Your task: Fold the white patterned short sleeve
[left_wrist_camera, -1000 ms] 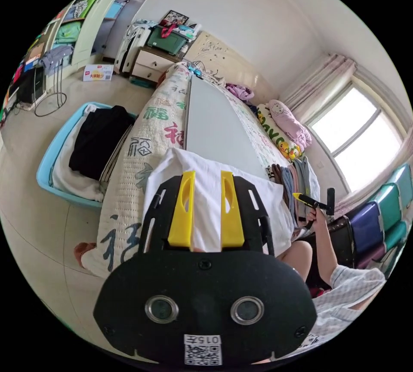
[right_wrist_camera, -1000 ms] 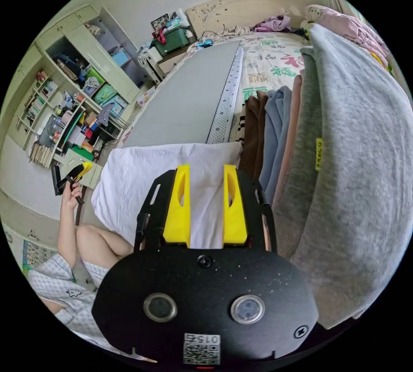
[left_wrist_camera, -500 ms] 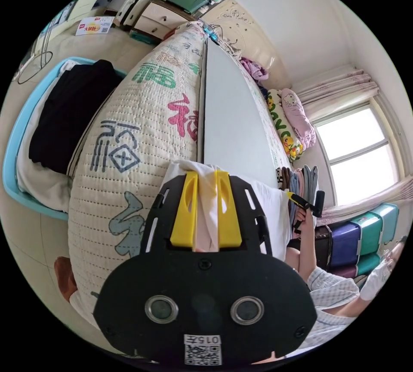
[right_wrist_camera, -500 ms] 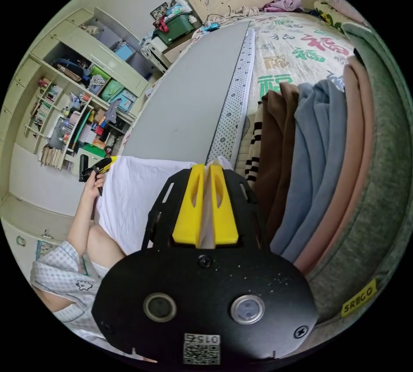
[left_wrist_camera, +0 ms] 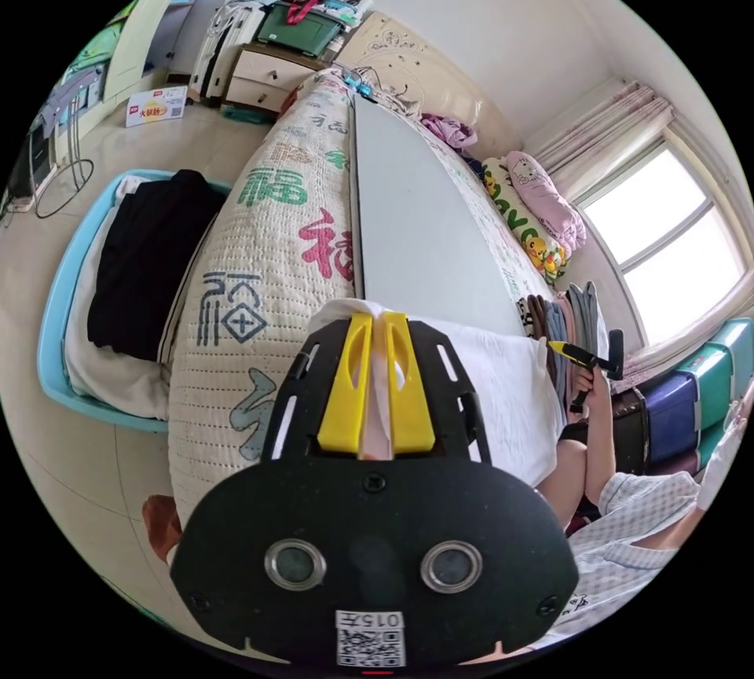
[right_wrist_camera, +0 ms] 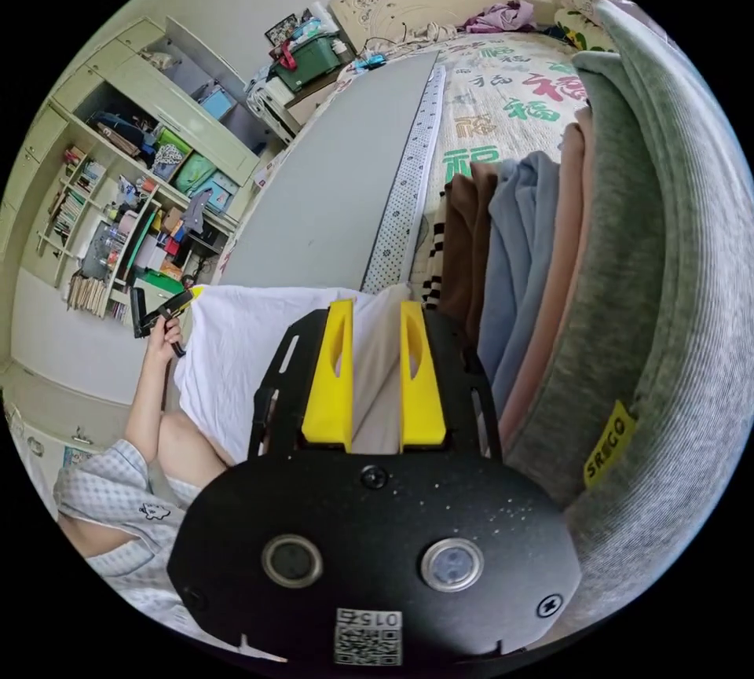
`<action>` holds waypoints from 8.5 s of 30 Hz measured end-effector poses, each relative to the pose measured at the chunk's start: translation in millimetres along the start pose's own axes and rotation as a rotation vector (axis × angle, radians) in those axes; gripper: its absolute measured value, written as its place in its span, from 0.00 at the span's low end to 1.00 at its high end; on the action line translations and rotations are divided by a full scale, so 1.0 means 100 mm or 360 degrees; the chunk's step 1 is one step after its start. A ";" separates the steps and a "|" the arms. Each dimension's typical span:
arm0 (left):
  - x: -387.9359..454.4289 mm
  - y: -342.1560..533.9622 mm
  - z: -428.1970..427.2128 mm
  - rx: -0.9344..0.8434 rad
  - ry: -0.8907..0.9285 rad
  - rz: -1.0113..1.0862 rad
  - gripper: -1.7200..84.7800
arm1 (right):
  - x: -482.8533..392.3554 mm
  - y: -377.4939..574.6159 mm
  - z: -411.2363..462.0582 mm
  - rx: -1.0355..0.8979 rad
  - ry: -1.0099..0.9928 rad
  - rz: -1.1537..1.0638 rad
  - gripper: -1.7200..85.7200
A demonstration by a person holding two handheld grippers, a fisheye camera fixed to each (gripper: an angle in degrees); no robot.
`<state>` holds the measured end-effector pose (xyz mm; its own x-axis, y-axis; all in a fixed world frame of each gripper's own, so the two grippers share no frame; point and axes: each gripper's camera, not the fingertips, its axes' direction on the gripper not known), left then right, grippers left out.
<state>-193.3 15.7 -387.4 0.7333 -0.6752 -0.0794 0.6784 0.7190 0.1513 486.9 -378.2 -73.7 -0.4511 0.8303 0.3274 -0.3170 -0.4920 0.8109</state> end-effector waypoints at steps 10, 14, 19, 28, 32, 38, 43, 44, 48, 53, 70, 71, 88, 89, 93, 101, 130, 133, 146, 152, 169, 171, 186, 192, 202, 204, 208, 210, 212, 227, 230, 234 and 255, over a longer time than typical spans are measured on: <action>-0.09 0.12 -0.02 0.0057 0.0073 -0.0148 0.02 | 0.70 -0.24 0.38 -0.0088 0.0032 -0.0005 0.08; -0.06 0.15 -0.16 0.0192 0.0138 -0.0143 0.02 | 0.98 -0.24 0.34 0.0109 0.0169 0.0009 0.02; -0.09 0.21 -0.38 0.0380 0.0062 -0.0152 0.02 | 1.48 -0.20 0.26 0.0385 0.0082 0.0083 0.02; -0.08 0.17 -0.21 0.0325 -0.0161 -0.0201 0.02 | 2.15 -0.18 1.02 0.0405 0.0395 0.0004 0.02; -0.21 0.23 -0.34 0.0351 -0.0248 -0.0304 0.02 | 2.75 0.08 1.09 0.0392 0.0643 0.0064 0.02; -0.28 0.41 -0.82 0.0491 -0.0079 -0.0305 0.02 | 3.33 0.82 0.72 0.0626 0.0327 -0.0207 0.03; -0.41 0.52 -0.93 0.0392 0.0064 -0.0316 0.03 | 3.03 1.68 0.92 0.0621 0.0234 -0.0804 0.07; -0.44 0.52 -0.92 0.0370 0.0077 -0.0322 0.03 | 2.87 1.87 1.05 0.0545 0.0206 -0.0955 0.08; -0.60 0.53 -0.81 0.0265 0.0115 -0.0379 0.05 | 2.43 2.65 1.58 0.0171 -0.0067 -0.1300 0.10; -0.59 0.43 -0.62 0.0193 0.0165 -0.0342 0.07 | 2.36 3.44 2.17 0.0003 -0.0314 -0.1450 0.11; -0.69 -0.04 -0.18 0.0157 0.0266 -0.0451 0.02 | 4.46 4.24 2.92 -0.0015 0.0034 -0.1534 0.02; -0.68 -0.06 -0.19 0.0162 0.0260 -0.0441 0.01 | 4.64 4.28 2.89 -0.0009 0.0001 -0.1550 0.02; -0.84 -0.04 -0.24 0.0109 0.0012 -0.0560 0.01 | 6.44 4.66 2.89 -0.0159 -0.0097 -0.1498 0.01; -0.85 -0.02 -0.28 0.0119 0.0003 -0.0571 0.01 | 6.58 4.67 2.86 -0.0188 -0.0162 -0.1454 0.01; -0.91 0.11 -0.66 0.0201 0.0067 -0.0550 0.01 | 6.99 4.69 2.65 -0.0134 -0.0276 -0.1383 0.01; -0.84 0.63 -1.27 0.0124 -0.0100 -0.0292 0.02 | 7.42 4.73 2.51 -0.0041 -0.0334 -0.1321 0.06; -0.89 0.16 -0.73 0.0139 0.0125 -0.0249 0.01 | 6.29 4.49 2.82 0.0045 -0.0404 -0.1226 0.01; -0.98 0.20 -0.43 -0.0048 -0.0033 -0.0354 0.01 | 6.00 4.47 3.11 -0.0076 -0.0274 -0.1247 0.01; -0.94 0.63 -0.57 -0.0066 -0.0016 -0.0337 0.02 | 4.26 4.39 2.91 -0.0068 -0.0261 -0.1411 0.02; -0.66 0.88 -0.34 -0.0252 0.0044 -0.0140 0.02 | 3.40 4.37 2.92 -0.0106 -0.0272 -0.1449 0.01; 2.22 1.16 -0.06 0.0207 -0.0014 0.0784 0.01 | 3.54 2.88 0.75 0.0442 0.0315 -0.0680 0.02; 2.58 1.16 0.35 0.0103 0.0099 0.0919 0.01 | 3.56 2.71 0.63 0.0425 0.0415 -0.0606 0.03; 4.68 0.00 3.39 -0.0475 0.0006 0.0892 0.12 | 2.75 2.39 0.44 -0.0084 0.0178 -0.0564 0.12; 4.90 -0.21 4.25 -0.0668 -0.0195 0.0835 0.14 | 2.21 2.49 0.35 -0.0085 0.0152 -0.0573 0.13; 4.58 -0.42 4.56 -0.0769 -0.0198 0.0640 0.07 | 1.65 2.50 0.32 -0.0098 0.0221 -0.0541 0.02; 4.53 -0.43 4.51 -0.0736 -0.0198 0.0617 0.04 | 1.60 2.57 0.18 -0.0049 0.0184 -0.0544 0.01; 4.40 -0.53 4.25 -0.0613 -0.0044 0.0558 0.02 | 1.72 2.71 -0.21 0.0127 0.0043 -0.0476 0.01; 4.38 -0.59 4.10 -0.0563 0.0047 0.0570 0.02 | 1.88 2.86 -0.53 0.0258 -0.0062 -0.0440 0.01; 4.35 -0.66 3.91 -0.0495 0.0179 0.0566 0.02 | 1.97 3.00 -0.79 0.0361 -0.0083 -0.0432 0.01; 2.48 -0.93 1.64 -0.0111 0.0825 0.0389 0.02 | 1.04 3.46 -0.85 0.0295 -0.0717 -0.1224 0.01; 1.68 -0.83 1.36 -0.0077 0.0805 0.0249 0.02 | 0.68 3.44 -0.31 0.0065 -0.0775 -0.1304 0.01; 0.67 -0.60 1.14 0.0048 0.0815 0.0003 0.02 | 0.38 3.51 0.25 -0.0100 -0.0709 -0.1417 0.01; -0.45 -0.35 0.87 0.0049 0.0614 -0.0147 0.01 | 1.28 3.63 1.47 -0.0451 -0.0819 -0.1274 0.01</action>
<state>-253.4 6.6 -303.8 0.6362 -0.6212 -0.4576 0.7451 0.6487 0.1553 436.9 -412.1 333.5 0.3789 0.9245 -0.0412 -0.5879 0.2748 0.7608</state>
